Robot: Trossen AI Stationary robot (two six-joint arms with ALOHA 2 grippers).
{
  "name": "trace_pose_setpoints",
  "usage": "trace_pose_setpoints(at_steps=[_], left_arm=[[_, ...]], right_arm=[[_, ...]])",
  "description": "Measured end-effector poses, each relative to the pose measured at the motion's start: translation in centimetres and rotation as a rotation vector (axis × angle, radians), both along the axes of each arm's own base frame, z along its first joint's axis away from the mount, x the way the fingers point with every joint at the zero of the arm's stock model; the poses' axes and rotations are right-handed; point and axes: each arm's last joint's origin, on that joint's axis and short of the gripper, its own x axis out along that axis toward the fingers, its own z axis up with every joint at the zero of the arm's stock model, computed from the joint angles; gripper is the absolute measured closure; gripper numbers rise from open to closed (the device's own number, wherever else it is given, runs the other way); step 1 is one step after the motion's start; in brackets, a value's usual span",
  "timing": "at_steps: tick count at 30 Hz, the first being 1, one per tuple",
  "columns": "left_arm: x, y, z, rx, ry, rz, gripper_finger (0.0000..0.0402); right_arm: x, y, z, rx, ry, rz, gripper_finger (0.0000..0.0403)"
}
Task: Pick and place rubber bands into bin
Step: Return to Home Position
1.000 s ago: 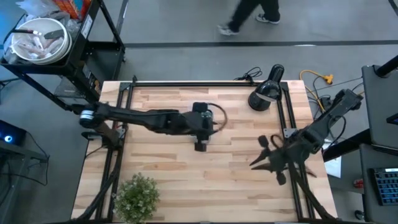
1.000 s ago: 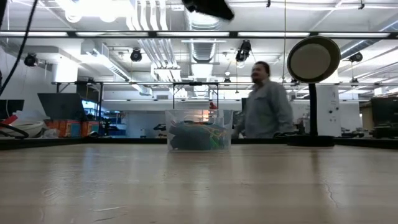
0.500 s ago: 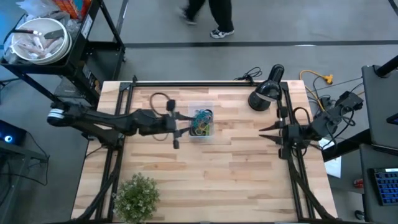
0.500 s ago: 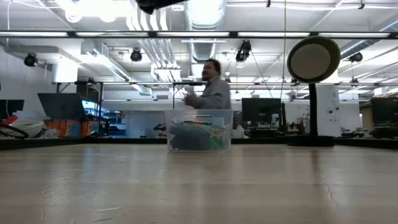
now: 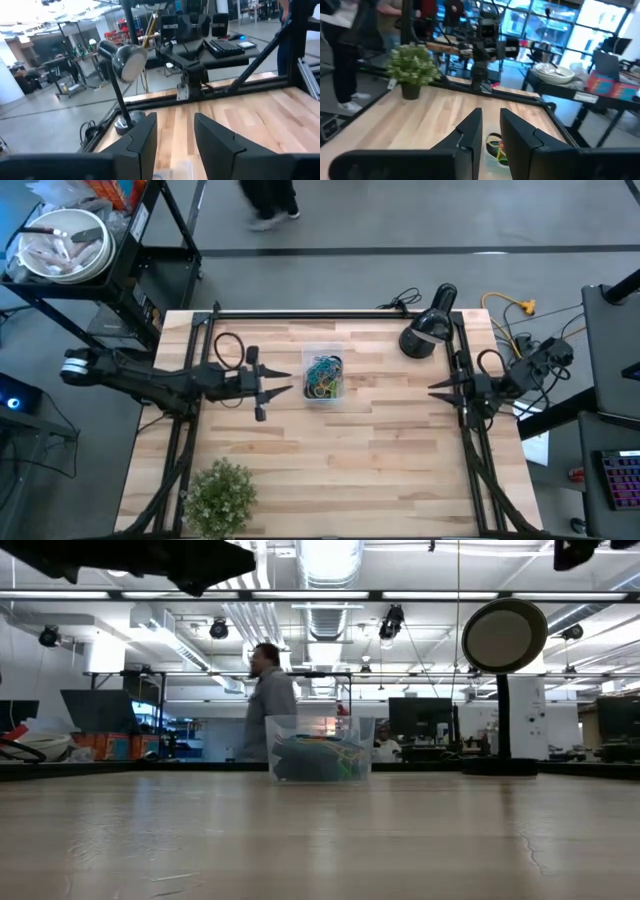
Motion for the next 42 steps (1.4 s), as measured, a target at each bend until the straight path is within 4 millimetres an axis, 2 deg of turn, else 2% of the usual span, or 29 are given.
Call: trace_pose_setpoints(at_steps=[8,11,17,23,30,42], left_arm=[[-1.5,0.1,-1.7,-0.004,-0.054,-0.001,0.0287],[-1.9,0.2,-2.3,-0.004,-0.059,-0.001,0.0287],[-2.5,0.2,-3.5,-0.011,-0.052,-0.002,0.0287],[-3.0,0.3,-3.7,-0.015,-0.096,-0.004,0.0287],[-3.1,0.3,-4.3,-0.016,-0.11,-0.012,0.0287],[-2.8,0.1,-4.4,-0.011,-0.102,-0.047,0.0287]], right_arm=[[-1.3,-0.6,-2.6,0.033,-0.02,0.092,0.0338],[-1.9,-0.9,-2.8,0.034,-0.018,0.102,0.0342],[-2.7,-1.4,-2.0,0.04,-0.075,0.134,0.0342],[-1.8,-0.7,-2.4,0.044,-0.067,0.165,0.0336],[-0.4,0.2,-4.1,0.037,-0.057,0.251,0.0332],[0.6,-1.4,-5.0,0.029,0.007,0.256,0.0336]])
